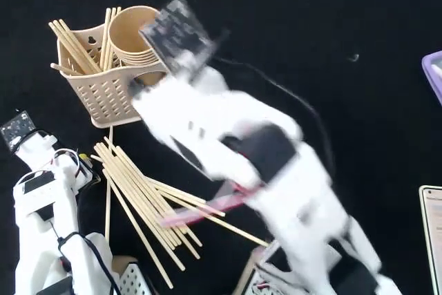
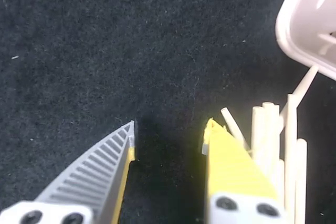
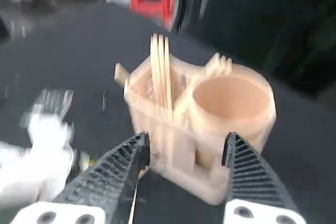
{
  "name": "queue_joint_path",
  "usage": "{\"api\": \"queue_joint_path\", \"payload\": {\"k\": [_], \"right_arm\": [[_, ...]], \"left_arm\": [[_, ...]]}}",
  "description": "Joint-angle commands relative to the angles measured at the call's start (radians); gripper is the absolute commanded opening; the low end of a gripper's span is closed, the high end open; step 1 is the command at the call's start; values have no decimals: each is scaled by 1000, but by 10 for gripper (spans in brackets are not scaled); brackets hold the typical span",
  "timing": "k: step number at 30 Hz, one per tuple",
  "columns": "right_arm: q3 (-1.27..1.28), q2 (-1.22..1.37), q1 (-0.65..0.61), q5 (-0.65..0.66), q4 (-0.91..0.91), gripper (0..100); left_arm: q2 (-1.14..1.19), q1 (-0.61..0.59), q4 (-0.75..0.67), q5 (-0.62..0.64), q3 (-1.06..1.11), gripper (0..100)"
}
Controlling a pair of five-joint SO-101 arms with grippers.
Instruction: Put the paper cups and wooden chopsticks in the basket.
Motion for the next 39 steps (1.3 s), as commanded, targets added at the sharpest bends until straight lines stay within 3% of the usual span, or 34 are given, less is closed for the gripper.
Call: {"api": "queue_joint_path", "payload": {"k": [1,5,10,18,21,27,39], "right_arm": [[137,-209,-6,0,307,237],[521,-332,15,74,330,237],[886,-478,144,397,285,234],[1199,-519,166,586,147,235],[1205,-519,127,601,149,236],[1207,-518,-75,577,143,235],[1377,-516,-87,543,-80,237]], "left_arm": [[-23,7,-12,-3,-12,216],[-23,7,-12,-3,-12,216],[-23,7,-12,-3,-12,216],[-23,7,-12,-3,-12,216],[-23,7,-12,-3,-12,216],[-23,7,-12,-3,-12,216],[-23,-110,-12,6,-36,216]]}}
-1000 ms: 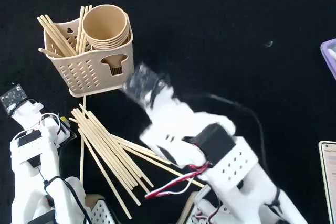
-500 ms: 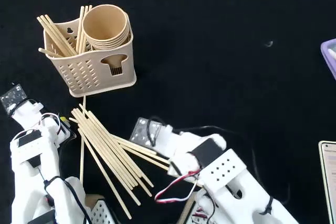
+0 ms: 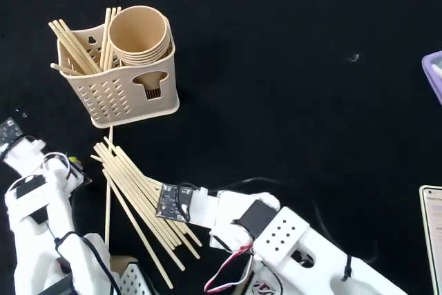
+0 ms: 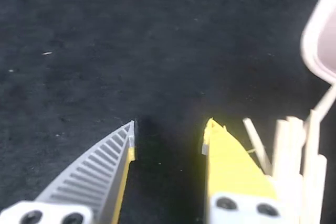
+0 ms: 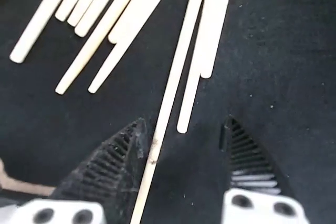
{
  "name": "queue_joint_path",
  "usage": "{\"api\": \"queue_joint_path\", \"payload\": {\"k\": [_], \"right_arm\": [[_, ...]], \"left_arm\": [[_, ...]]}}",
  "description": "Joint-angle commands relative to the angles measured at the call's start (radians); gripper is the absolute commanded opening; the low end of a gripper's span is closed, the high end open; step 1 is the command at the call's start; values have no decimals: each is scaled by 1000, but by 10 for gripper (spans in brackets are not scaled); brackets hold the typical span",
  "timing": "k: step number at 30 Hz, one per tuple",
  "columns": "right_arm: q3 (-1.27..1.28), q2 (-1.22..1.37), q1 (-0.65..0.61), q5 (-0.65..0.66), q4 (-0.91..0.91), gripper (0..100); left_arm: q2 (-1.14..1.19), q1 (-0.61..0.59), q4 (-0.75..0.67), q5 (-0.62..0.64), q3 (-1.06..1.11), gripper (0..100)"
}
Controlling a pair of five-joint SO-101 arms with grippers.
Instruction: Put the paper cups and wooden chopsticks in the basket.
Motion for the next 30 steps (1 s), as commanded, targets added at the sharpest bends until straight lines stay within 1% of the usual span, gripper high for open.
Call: {"api": "queue_joint_path", "payload": {"k": [1,5,9,11,13,17,18,19,24,30], "right_arm": [[25,-15,-11,-5,-64,235],[62,31,-6,2,-124,233],[24,186,-3,2,-172,232],[-28,288,20,2,-189,230],[-90,401,55,3,-222,190],[-232,595,114,0,-238,18],[-262,621,130,-3,-236,8],[-283,638,149,-6,-235,21],[-358,608,226,2,-216,11],[-461,552,233,-5,-178,11]], "left_arm": [[-23,-24,-12,6,-36,216],[-23,-24,-17,6,-36,216],[-23,-24,-17,6,-36,216],[-23,-24,-17,6,-36,216],[-23,-24,-14,5,-36,216],[-23,-25,-14,3,-36,216],[-23,-25,-14,3,-36,216],[-23,-25,-14,3,-35,216],[-23,-51,-12,3,-38,216],[-23,-64,-14,3,-44,216]]}}
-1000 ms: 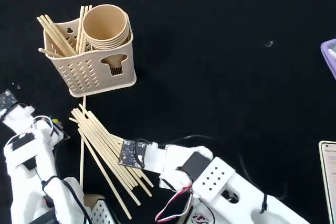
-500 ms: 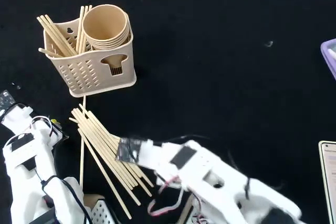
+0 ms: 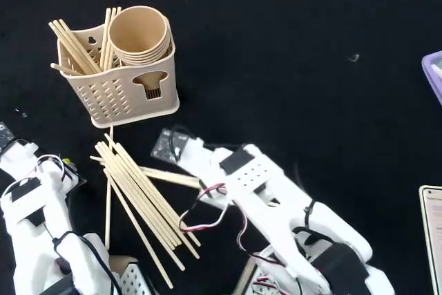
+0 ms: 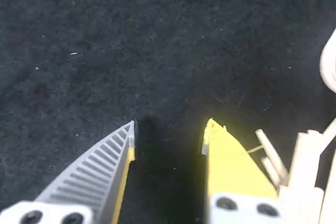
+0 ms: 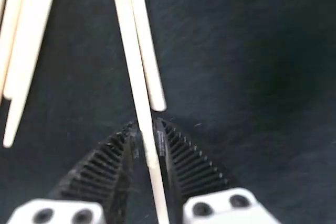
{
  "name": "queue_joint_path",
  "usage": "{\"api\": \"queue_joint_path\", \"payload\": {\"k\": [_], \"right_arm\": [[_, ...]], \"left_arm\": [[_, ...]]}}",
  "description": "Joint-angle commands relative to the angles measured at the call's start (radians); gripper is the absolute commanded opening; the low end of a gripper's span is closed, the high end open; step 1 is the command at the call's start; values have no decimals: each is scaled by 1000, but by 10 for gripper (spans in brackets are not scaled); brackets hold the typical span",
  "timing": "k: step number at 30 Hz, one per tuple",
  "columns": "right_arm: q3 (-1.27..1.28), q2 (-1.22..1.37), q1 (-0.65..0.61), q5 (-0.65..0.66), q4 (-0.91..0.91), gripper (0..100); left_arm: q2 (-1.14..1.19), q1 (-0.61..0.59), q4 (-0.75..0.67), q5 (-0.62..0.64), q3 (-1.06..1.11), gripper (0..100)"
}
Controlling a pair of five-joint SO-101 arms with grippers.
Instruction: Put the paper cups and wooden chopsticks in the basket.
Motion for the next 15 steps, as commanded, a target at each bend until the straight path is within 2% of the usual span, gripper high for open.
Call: {"api": "queue_joint_path", "payload": {"k": [1,11,15], "right_arm": [[-101,-42,15,-9,9,11],[-163,137,-26,-17,-120,11],[-239,153,-49,-112,-94,25]], "left_arm": [[-23,-12,-9,3,-44,216],[-23,-12,-9,5,-47,216],[-23,-12,-9,5,-47,216]]}}
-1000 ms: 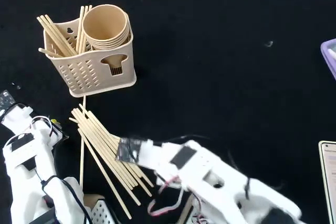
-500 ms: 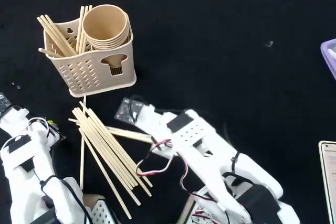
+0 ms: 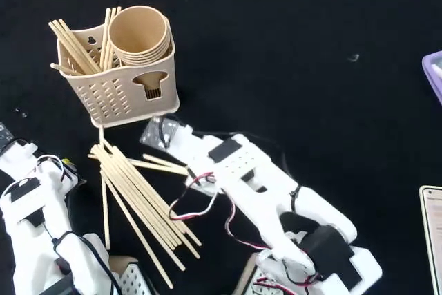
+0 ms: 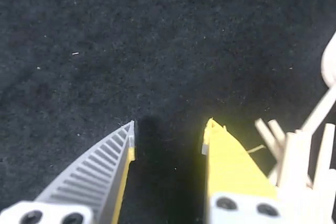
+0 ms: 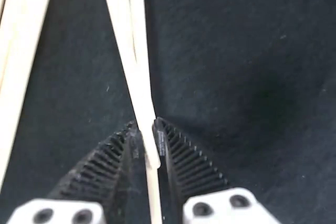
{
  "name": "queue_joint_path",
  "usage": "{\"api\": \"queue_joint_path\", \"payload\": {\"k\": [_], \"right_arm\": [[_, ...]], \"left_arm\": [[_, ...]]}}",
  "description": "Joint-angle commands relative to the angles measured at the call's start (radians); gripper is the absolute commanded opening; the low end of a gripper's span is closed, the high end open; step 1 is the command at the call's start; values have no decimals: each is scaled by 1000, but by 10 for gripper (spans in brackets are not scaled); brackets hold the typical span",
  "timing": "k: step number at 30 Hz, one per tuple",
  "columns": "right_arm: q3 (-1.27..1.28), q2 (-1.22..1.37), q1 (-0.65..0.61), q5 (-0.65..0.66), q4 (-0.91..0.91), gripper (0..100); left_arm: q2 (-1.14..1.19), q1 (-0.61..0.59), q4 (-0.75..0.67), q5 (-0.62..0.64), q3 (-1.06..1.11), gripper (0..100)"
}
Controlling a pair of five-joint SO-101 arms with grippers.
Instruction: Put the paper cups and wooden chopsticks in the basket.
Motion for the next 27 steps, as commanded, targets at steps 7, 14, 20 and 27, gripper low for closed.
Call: {"api": "queue_joint_path", "payload": {"k": [7,14,20,27], "right_arm": [[-134,2,-170,-157,64,194],[-133,13,-282,-241,35,188],[-104,113,-341,-370,-141,191],[-131,217,-338,-382,-195,191]], "left_arm": [[-23,-7,-9,3,-47,216],[-23,-7,-9,2,-47,216],[-23,-7,-9,2,-47,216],[-23,-7,-9,2,-47,216]]}}
